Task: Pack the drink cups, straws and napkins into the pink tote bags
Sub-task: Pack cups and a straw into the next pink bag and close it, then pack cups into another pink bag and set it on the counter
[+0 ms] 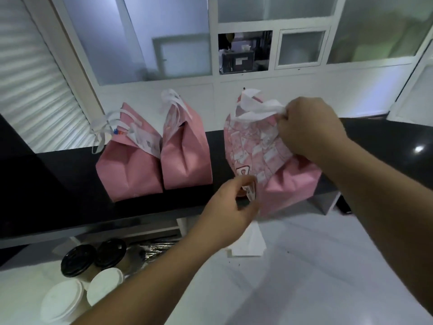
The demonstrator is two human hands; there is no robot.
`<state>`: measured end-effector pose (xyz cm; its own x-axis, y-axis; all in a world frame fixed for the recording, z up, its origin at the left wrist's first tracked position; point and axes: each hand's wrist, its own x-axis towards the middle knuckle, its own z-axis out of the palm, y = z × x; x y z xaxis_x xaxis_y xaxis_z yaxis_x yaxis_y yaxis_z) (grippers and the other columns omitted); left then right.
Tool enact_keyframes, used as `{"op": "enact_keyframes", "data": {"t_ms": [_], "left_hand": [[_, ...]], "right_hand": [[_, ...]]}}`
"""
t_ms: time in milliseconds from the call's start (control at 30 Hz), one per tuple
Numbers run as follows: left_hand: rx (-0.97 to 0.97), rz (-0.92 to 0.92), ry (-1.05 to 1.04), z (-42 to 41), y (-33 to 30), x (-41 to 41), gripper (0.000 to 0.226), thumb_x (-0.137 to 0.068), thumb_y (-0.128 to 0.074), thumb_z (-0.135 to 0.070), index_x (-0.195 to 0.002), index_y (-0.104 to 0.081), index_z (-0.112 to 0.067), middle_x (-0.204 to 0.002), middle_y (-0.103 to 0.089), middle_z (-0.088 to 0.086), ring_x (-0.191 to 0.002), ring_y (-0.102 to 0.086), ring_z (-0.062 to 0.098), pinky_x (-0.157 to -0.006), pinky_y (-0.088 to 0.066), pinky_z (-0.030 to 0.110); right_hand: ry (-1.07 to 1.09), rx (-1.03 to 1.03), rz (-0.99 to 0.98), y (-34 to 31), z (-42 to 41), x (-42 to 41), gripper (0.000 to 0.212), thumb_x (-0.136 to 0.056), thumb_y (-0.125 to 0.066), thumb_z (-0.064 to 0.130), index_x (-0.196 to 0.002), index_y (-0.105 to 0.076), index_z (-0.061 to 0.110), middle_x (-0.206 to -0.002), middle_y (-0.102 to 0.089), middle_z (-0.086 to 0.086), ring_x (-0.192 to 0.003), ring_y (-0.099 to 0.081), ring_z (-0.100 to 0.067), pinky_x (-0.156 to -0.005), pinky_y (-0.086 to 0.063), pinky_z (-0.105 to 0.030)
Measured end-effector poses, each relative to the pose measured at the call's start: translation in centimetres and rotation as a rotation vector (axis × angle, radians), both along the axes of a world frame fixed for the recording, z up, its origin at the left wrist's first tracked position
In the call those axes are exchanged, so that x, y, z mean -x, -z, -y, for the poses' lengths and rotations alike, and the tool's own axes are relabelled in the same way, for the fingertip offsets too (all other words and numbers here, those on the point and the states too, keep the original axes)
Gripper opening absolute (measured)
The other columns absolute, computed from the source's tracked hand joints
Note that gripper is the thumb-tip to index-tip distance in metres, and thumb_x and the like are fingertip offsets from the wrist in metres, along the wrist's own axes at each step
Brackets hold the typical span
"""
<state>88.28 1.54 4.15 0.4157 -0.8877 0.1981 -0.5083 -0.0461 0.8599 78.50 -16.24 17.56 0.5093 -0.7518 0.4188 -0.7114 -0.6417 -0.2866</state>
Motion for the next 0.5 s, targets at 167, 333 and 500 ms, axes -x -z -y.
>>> {"op": "enact_keyframes", "data": {"t_ms": [167,333,500], "left_hand": [[-0.129,0.027,-0.038,3.5,0.7,-3.3,0.067,-0.09,-0.067,-0.048,-0.152,-0.041,-0.042,-0.149,-0.054,-0.015,-0.13,-0.055,0.003,-0.106,-0.052,0.033],[-0.129,0.056,-0.15,5.4,0.4,-5.6,0.063,-0.085,-0.062,-0.059,-0.143,-0.036,-0.057,-0.118,-0.056,-0.049,-0.11,-0.056,-0.018,-0.086,-0.048,0.004],[-0.194,0.097,-0.246,6.9,2.0,-7.7,0.078,-0.095,-0.067,-0.041,-0.162,-0.027,-0.034,-0.154,-0.053,-0.01,-0.132,-0.058,0.013,-0.108,-0.051,0.033]], "right_hand": [[0.02,-0.025,0.065,1.6,3.6,-6.5,0.021,-0.093,-0.051,0.012,-0.073,-0.049,0.011,-0.066,-0.049,-0.005,-0.065,-0.054,-0.031,-0.06,-0.041,-0.034],[-0.007,-0.099,0.121,3.1,5.6,-11.4,0.015,-0.093,-0.051,0.007,-0.079,-0.054,0.01,-0.064,-0.045,-0.003,-0.06,-0.049,-0.028,-0.061,-0.039,-0.033],[-0.045,-0.179,0.166,4.1,6.6,-14.9,0.017,-0.093,-0.051,0.009,-0.076,-0.052,0.011,-0.064,-0.044,-0.001,-0.065,-0.051,-0.029,-0.062,-0.04,-0.033]]}}
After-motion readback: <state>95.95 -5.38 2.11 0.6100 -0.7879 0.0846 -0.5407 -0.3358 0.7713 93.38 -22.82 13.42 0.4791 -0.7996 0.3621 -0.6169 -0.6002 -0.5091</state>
